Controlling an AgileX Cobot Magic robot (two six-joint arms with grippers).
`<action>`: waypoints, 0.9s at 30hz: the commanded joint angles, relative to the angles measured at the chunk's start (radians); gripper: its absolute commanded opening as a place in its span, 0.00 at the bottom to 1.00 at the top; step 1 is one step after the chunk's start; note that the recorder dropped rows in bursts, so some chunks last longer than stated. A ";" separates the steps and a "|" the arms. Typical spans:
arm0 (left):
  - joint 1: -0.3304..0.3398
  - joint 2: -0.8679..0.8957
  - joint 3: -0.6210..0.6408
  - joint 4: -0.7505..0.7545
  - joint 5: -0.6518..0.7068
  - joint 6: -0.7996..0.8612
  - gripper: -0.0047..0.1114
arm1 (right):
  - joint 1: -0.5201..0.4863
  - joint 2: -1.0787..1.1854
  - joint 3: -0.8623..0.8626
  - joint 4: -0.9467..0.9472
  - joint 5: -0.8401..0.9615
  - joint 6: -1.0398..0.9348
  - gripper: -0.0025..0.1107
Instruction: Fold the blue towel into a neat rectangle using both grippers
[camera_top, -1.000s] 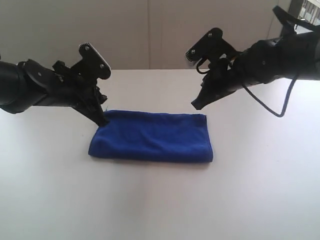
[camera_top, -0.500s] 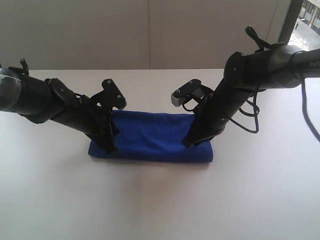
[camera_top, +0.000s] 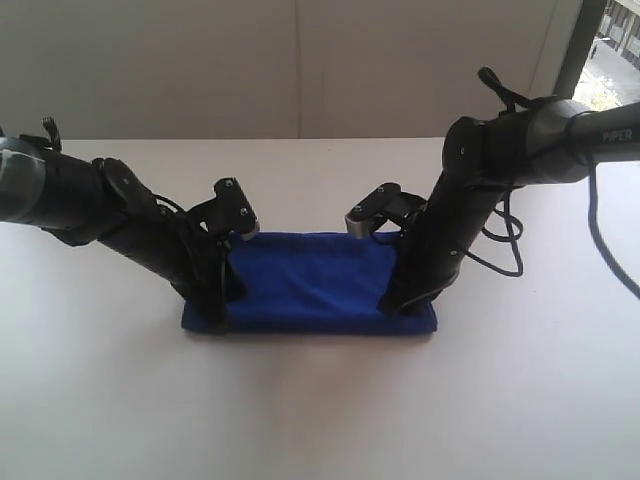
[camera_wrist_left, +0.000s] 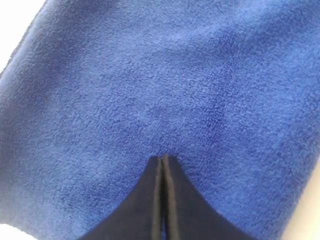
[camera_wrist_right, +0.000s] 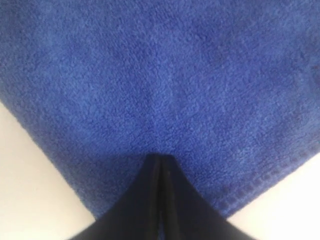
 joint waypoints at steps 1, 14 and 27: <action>0.002 -0.016 0.006 0.094 0.104 -0.071 0.04 | -0.005 0.005 0.003 -0.035 0.034 -0.006 0.02; 0.002 -0.149 0.022 0.104 0.168 -0.098 0.04 | -0.003 -0.106 -0.021 -0.042 -0.029 0.005 0.02; 0.004 -0.116 0.118 0.299 0.112 -0.235 0.04 | -0.003 -0.077 -0.030 -0.057 -0.219 0.016 0.02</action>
